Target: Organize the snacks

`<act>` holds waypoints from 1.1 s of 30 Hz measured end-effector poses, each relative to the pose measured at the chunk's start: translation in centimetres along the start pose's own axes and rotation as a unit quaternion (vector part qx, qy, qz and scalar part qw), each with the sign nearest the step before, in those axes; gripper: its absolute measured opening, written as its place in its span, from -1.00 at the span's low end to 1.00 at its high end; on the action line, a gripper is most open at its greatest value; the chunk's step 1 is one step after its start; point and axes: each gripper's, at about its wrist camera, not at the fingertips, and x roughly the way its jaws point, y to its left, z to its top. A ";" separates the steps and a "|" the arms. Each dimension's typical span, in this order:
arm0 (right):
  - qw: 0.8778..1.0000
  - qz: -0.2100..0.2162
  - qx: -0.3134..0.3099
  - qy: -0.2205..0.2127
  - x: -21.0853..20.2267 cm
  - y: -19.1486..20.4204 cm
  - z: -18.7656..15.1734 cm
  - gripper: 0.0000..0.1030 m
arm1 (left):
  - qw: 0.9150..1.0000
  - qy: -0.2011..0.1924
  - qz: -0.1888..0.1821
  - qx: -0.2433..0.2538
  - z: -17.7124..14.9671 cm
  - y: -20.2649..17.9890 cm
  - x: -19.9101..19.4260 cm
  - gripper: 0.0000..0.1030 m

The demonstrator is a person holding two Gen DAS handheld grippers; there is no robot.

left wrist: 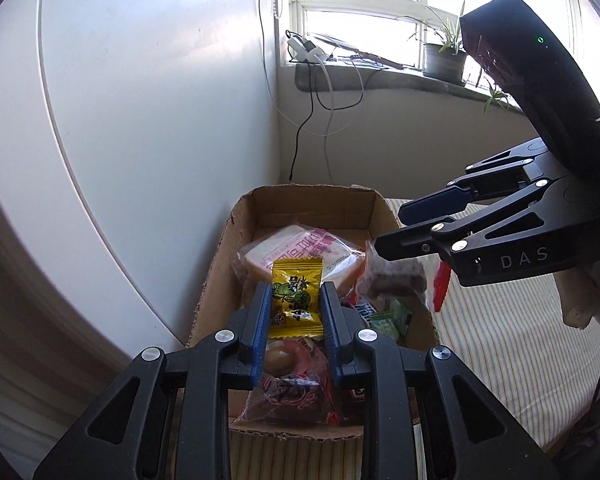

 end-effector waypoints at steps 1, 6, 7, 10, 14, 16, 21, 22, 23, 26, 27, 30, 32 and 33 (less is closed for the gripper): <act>1.000 -0.002 0.000 -0.001 -0.1 0.0 0.0 -0.21 | 1.000 -0.001 0.002 0.001 0.0 0.0 -0.1 -0.54; 1.000 0.001 -0.005 -0.006 -0.6 0.3 0.0 -0.10 | 1.000 -0.005 0.004 0.003 0.2 -0.2 -0.4 -0.43; 1.000 0.000 -0.003 -0.008 -0.7 0.2 0.0 -0.06 | 1.000 -0.005 0.006 0.004 0.2 -0.2 -0.5 -0.43; 1.000 -0.001 0.002 -0.012 -1.0 0.0 0.0 -0.05 | 1.000 -0.005 0.009 0.005 0.2 -0.3 -0.6 -0.34; 1.000 -0.003 -0.002 -0.014 -1.5 0.1 -0.3 0.03 | 1.000 -0.008 0.014 0.004 0.1 -0.3 -1.0 -0.24; 1.000 -0.011 -0.005 -0.019 -1.9 0.2 -0.5 0.17 | 1.000 -0.009 0.017 0.001 0.1 -0.2 -1.2 -0.14; 0.999 -0.019 -0.001 -0.032 -3.1 0.0 -0.9 0.27 | 1.000 -0.016 0.022 -0.008 0.2 -0.5 -2.2 0.27; 0.999 -0.022 0.000 -0.035 -3.4 0.0 -1.1 0.35 | 0.999 -0.019 0.026 -0.009 0.2 -0.6 -2.5 0.34; 0.999 -0.026 -0.001 -0.038 -3.7 0.0 -1.3 0.40 | 0.999 -0.023 0.031 -0.013 0.3 -0.7 -2.9 0.48; 0.998 -0.038 -0.001 -0.053 -5.0 0.2 -2.3 0.43 | 0.998 -0.030 0.048 -0.024 0.3 -1.3 -4.0 0.56; 0.998 -0.040 0.001 -0.058 -5.5 0.3 -2.7 0.43 | 0.998 -0.031 0.055 -0.028 0.3 -1.5 -4.3 0.57; 0.995 -0.053 0.010 -0.079 -7.2 0.6 -4.1 0.44 | 0.996 -0.026 0.071 -0.044 -0.1 -2.3 -5.2 0.61; 0.993 -0.065 0.011 -0.095 -8.3 0.9 -5.3 0.45 | 0.995 -0.025 0.080 -0.054 -0.5 -2.8 -5.8 0.61; 0.992 -0.070 0.014 -0.102 -8.9 1.1 -6.0 0.45 | 0.994 -0.031 0.085 -0.059 -0.7 -3.0 -6.3 0.61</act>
